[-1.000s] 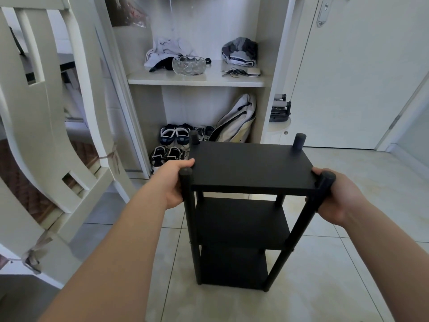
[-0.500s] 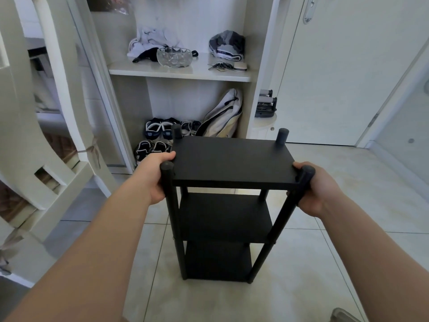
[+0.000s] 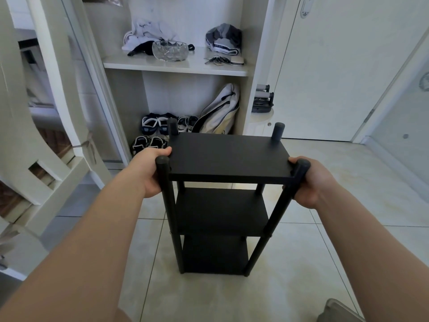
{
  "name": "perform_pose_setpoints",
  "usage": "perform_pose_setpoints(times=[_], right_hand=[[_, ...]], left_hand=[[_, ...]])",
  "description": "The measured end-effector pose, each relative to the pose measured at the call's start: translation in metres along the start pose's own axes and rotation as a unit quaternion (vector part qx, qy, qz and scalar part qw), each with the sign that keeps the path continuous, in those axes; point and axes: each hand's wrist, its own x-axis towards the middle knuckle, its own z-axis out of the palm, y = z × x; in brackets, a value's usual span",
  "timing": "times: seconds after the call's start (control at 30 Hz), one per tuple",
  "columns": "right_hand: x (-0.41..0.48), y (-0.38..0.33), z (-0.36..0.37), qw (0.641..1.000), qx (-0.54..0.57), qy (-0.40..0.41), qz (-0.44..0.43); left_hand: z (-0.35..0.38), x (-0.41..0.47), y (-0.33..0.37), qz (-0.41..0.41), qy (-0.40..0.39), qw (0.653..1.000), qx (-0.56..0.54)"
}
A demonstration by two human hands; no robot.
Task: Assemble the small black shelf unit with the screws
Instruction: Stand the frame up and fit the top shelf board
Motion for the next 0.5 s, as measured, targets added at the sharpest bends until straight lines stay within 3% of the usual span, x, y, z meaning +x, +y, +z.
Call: perform_pose_setpoints(times=[0.33,0.43,0.5], right_hand=[[0.000,0.005,0.001,1.000,0.013,0.015,-0.011],[-0.004,0.001,-0.002,0.997,0.022,0.060,-0.041],[-0.007,-0.002,-0.001,0.989,-0.038,0.104,-0.099]], left_hand=[[-0.004,0.001,-0.009,0.025,-0.010,1.000,-0.003],[-0.017,0.004,-0.017,0.018,-0.020,0.999,-0.034],[-0.031,0.010,-0.023,0.030,-0.014,0.999,-0.011]])
